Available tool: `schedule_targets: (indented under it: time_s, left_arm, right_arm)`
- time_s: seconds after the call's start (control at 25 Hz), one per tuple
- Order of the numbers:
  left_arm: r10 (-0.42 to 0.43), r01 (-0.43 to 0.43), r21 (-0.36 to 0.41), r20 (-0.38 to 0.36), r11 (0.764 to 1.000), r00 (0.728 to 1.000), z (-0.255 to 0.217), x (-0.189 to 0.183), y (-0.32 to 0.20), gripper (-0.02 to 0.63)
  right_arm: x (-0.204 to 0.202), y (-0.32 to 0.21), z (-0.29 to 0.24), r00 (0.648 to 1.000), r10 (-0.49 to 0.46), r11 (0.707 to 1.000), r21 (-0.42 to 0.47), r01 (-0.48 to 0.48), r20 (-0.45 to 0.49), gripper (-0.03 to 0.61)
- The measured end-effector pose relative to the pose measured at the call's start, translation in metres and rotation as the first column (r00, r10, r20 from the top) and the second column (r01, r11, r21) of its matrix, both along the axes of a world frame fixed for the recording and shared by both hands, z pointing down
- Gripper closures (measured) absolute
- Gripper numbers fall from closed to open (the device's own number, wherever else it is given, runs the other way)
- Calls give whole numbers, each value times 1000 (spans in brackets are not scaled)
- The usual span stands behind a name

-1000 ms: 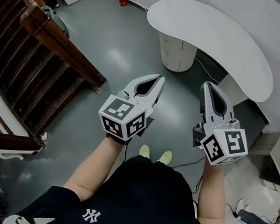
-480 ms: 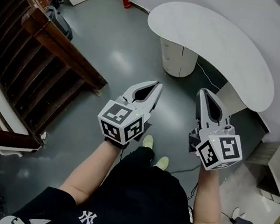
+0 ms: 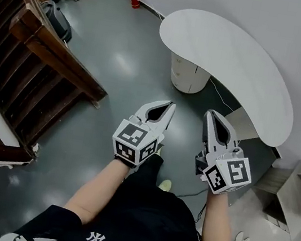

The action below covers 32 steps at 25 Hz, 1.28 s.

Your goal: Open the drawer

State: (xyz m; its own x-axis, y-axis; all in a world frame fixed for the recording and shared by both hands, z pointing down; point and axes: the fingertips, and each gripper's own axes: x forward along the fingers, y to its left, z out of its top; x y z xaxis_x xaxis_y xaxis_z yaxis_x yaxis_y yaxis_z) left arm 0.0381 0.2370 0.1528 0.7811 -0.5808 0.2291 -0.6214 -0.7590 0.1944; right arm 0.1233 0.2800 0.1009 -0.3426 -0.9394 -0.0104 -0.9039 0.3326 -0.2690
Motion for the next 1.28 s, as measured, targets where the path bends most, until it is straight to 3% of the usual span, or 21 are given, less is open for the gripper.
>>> schedule_targets:
  time_s: [0.32, 0.76, 1.28]
  left_arm:
    - [14, -15, -29, -18, 999, 1000, 51, -10, -132, 606]
    - [36, -36, -32, 20, 999, 999, 146, 6, -241, 606]
    - [-20, 21, -35, 22, 999, 1000, 326, 39, -364, 604]
  right_arm:
    - [-22, -129, 50, 998, -1, 994, -112, -6, -68, 563]
    - [-26, -251, 143, 996, -11, 982, -191, -7, -93, 563]
    - [-18, -361, 333, 984, -91, 969, -242, 53, -152, 563]
